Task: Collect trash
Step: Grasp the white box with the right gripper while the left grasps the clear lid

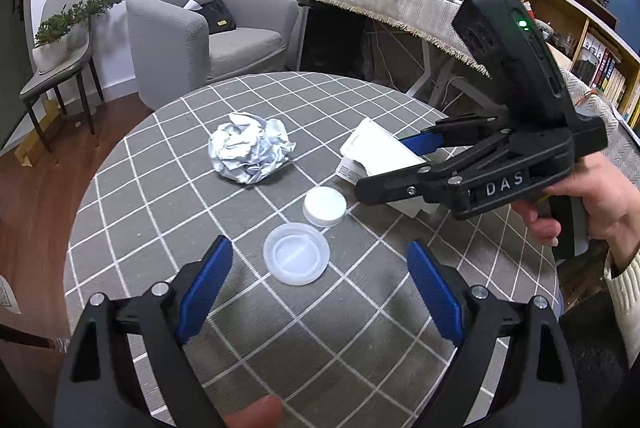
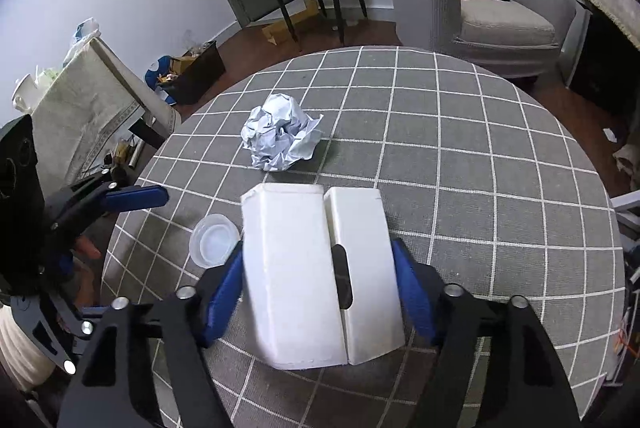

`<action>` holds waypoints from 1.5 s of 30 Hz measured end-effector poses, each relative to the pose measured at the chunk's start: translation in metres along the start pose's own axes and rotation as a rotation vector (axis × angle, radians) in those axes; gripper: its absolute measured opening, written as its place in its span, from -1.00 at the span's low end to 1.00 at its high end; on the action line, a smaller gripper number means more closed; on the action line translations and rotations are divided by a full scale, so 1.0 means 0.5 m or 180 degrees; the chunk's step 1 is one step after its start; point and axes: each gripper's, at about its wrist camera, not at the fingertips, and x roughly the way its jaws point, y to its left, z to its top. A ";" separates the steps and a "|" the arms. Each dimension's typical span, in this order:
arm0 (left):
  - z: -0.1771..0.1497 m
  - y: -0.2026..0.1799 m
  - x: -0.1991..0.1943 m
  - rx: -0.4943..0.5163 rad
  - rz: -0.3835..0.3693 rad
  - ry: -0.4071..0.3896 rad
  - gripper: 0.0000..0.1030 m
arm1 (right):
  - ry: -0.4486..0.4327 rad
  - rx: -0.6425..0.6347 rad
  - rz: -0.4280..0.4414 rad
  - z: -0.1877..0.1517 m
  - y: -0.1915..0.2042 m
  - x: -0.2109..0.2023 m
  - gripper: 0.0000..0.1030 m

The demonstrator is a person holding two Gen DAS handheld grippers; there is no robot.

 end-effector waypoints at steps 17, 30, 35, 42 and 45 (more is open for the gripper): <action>0.011 0.002 0.041 0.0031 0.0207 0.0091 0.27 | -0.0497 0.0344 0.0063 -0.006 -0.047 -0.067 0.15; 0.012 -0.004 0.065 0.0055 0.0276 0.0244 -0.18 | -0.0756 0.0681 0.0159 -0.011 -0.065 -0.093 0.15; 0.004 -0.011 0.054 0.0130 0.0372 0.0221 -0.18 | -0.0895 0.0827 0.0145 -0.019 -0.067 -0.105 0.15; -0.022 -0.013 0.002 0.0094 0.0441 0.0070 -0.18 | -0.0954 0.1032 0.0197 -0.043 -0.061 -0.103 0.15; -0.035 -0.016 -0.027 0.0066 0.0486 -0.0017 -0.18 | -0.0972 0.1049 0.0197 -0.050 -0.052 -0.103 0.15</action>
